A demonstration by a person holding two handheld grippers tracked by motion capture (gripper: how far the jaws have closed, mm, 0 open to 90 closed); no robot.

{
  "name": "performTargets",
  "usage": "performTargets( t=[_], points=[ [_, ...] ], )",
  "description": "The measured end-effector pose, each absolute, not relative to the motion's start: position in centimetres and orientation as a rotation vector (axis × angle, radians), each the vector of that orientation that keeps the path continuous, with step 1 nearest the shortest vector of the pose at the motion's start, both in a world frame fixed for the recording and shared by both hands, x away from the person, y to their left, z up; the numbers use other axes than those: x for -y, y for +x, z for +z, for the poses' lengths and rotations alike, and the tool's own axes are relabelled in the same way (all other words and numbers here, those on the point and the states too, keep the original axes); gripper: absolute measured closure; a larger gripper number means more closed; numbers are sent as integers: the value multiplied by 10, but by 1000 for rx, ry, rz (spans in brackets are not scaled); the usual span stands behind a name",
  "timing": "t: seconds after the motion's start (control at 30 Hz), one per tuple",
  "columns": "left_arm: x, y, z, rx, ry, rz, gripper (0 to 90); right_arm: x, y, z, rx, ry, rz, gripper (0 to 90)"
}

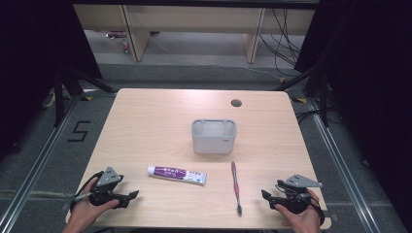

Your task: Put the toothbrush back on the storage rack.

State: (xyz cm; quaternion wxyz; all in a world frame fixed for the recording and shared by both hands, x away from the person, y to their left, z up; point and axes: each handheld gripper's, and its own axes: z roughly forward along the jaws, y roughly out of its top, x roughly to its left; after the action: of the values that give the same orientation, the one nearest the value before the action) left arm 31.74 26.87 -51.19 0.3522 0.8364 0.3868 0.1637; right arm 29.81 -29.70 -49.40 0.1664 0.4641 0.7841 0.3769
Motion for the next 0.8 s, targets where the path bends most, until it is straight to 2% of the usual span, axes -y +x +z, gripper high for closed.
performTargets(
  t=[0.1, 0.33, 0.6, 0.8],
  points=[
    [-269, 318, -512, -1005, 2162, 415, 163, 296, 299, -493, -2266, 1286, 1070, 321],
    [-268, 317, -512, -1026, 2142, 414, 163, 289, 301, -480, -2346, 1265, 1022, 363],
    [-269, 317, -511, -1018, 2157, 414, 164, 272, 296, -458, -2489, 1347, 914, 364],
    [-268, 317, -512, -1032, 2142, 416, 164, 266, 307, -447, -2522, 1307, 876, 348]
  ],
)
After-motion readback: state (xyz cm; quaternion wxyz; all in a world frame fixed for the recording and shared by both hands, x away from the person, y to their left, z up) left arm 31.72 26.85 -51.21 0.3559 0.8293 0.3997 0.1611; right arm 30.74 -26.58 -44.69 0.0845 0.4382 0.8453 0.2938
